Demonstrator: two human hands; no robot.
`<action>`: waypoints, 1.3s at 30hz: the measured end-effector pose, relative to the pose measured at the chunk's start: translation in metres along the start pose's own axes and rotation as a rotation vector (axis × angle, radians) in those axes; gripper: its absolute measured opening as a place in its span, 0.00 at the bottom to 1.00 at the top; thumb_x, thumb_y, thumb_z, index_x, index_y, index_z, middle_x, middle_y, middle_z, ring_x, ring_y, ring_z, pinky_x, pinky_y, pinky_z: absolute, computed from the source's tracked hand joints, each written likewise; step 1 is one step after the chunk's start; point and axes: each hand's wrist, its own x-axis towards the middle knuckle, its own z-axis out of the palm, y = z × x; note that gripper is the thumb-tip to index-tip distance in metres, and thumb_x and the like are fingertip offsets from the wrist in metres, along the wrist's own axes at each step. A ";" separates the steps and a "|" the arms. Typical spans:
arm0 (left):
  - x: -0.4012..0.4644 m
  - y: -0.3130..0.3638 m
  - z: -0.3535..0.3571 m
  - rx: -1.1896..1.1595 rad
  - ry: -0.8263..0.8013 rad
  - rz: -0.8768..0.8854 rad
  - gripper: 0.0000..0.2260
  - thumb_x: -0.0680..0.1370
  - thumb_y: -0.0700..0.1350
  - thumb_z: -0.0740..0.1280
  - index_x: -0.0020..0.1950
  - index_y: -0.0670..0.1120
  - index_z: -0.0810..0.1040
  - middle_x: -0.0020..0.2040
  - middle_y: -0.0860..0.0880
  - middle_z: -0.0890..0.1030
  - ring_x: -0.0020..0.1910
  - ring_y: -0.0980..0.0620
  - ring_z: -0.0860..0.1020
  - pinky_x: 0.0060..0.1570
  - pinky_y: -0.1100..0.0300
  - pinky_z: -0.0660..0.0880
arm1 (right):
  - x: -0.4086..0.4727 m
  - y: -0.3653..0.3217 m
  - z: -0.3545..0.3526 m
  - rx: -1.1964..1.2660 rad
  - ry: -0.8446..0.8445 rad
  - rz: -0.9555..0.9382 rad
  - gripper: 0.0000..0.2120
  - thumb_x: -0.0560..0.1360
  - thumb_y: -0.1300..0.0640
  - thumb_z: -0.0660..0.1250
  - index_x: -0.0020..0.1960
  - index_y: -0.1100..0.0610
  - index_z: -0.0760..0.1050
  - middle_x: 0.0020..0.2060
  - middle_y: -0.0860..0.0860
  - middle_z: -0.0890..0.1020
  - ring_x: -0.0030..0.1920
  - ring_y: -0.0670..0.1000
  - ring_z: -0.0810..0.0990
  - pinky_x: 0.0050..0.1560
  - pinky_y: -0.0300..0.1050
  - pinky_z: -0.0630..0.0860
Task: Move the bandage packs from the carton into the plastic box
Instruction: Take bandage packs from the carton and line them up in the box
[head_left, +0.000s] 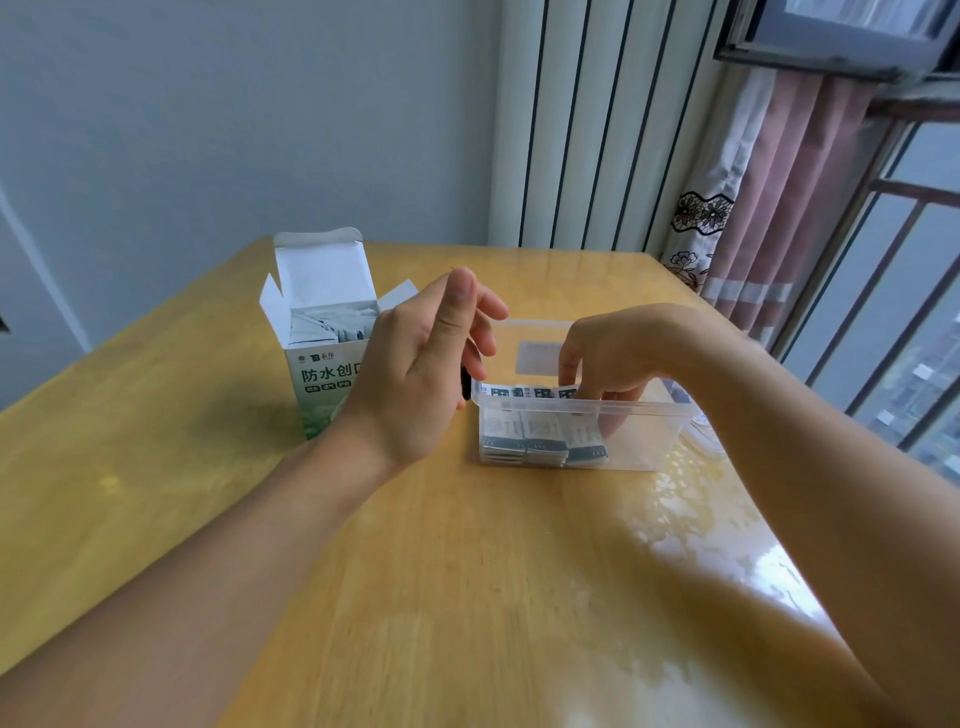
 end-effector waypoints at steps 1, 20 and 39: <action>0.000 0.000 0.000 -0.001 -0.001 -0.005 0.27 0.80 0.62 0.48 0.51 0.45 0.79 0.40 0.44 0.80 0.37 0.45 0.80 0.26 0.58 0.75 | 0.000 0.000 0.000 -0.004 -0.001 -0.003 0.14 0.75 0.60 0.73 0.61 0.56 0.82 0.44 0.47 0.84 0.40 0.47 0.84 0.34 0.36 0.74; 0.000 0.001 -0.001 -0.001 -0.010 0.030 0.28 0.79 0.63 0.49 0.52 0.43 0.79 0.40 0.45 0.79 0.37 0.46 0.80 0.26 0.58 0.75 | -0.002 -0.006 0.001 -0.241 0.014 -0.051 0.17 0.80 0.62 0.63 0.68 0.56 0.76 0.57 0.51 0.82 0.52 0.55 0.84 0.51 0.46 0.81; 0.033 0.017 -0.083 -0.161 0.529 0.085 0.15 0.81 0.49 0.61 0.39 0.44 0.78 0.32 0.47 0.75 0.31 0.48 0.73 0.26 0.59 0.68 | -0.062 -0.085 -0.030 0.449 0.599 -0.730 0.03 0.75 0.57 0.74 0.48 0.53 0.85 0.36 0.45 0.86 0.35 0.42 0.83 0.36 0.36 0.80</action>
